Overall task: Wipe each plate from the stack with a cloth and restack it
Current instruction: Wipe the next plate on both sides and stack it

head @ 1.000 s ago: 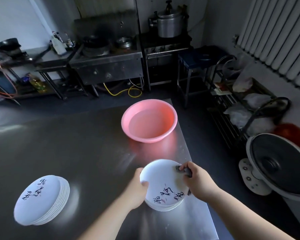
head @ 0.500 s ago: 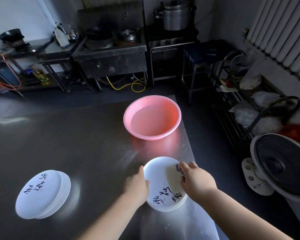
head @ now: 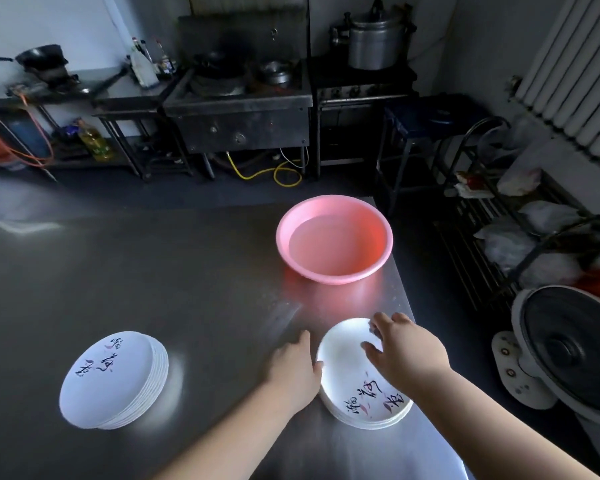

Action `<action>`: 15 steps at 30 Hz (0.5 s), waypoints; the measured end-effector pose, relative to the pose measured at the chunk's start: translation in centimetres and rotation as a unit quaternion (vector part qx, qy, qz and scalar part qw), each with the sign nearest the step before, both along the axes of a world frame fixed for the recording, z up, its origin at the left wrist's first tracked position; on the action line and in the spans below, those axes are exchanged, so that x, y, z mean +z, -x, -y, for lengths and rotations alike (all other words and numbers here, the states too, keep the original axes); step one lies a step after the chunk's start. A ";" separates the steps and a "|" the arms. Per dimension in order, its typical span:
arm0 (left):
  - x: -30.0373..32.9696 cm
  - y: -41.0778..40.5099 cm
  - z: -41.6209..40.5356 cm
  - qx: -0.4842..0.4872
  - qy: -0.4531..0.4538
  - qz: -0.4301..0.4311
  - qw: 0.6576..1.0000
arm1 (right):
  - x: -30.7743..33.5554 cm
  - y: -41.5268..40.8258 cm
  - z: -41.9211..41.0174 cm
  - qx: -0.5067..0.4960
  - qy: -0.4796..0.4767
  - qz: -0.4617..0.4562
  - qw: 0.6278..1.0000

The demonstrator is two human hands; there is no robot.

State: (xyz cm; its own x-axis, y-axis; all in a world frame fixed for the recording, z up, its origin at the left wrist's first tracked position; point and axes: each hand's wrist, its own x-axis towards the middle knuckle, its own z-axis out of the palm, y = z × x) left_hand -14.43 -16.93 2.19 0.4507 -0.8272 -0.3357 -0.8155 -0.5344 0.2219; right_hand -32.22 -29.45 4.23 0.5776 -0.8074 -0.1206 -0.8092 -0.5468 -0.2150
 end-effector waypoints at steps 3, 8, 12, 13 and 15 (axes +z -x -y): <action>0.5 -4.1 -2.6 0.023 0.020 0.013 0.999 | -0.2 -3.6 -1.7 0.015 -0.014 0.023 1.000; 1.3 -13.4 -9.7 0.069 0.017 0.031 0.997 | 0.0 -11.7 -5.5 0.049 -0.045 0.045 0.997; 0.9 -21.0 -16.2 0.121 0.014 0.039 0.992 | -0.7 -18.3 -9.2 0.075 -0.082 0.034 0.993; 0.7 -22.7 -17.7 0.135 0.015 0.044 0.990 | -0.9 -19.9 -10.3 0.080 -0.094 0.033 0.992; 0.2 -26.1 -20.6 0.169 0.009 0.058 0.984 | -1.4 -23.1 -12.5 0.076 -0.130 0.020 0.988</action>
State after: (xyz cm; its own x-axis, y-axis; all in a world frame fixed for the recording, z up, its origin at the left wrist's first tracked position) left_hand 11.62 3.64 2.40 0.7353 -0.6288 -0.2528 -0.6126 -0.7762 0.1488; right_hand -9.10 -16.95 2.88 0.6988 -0.6547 -0.2881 -0.7097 -0.5841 -0.3940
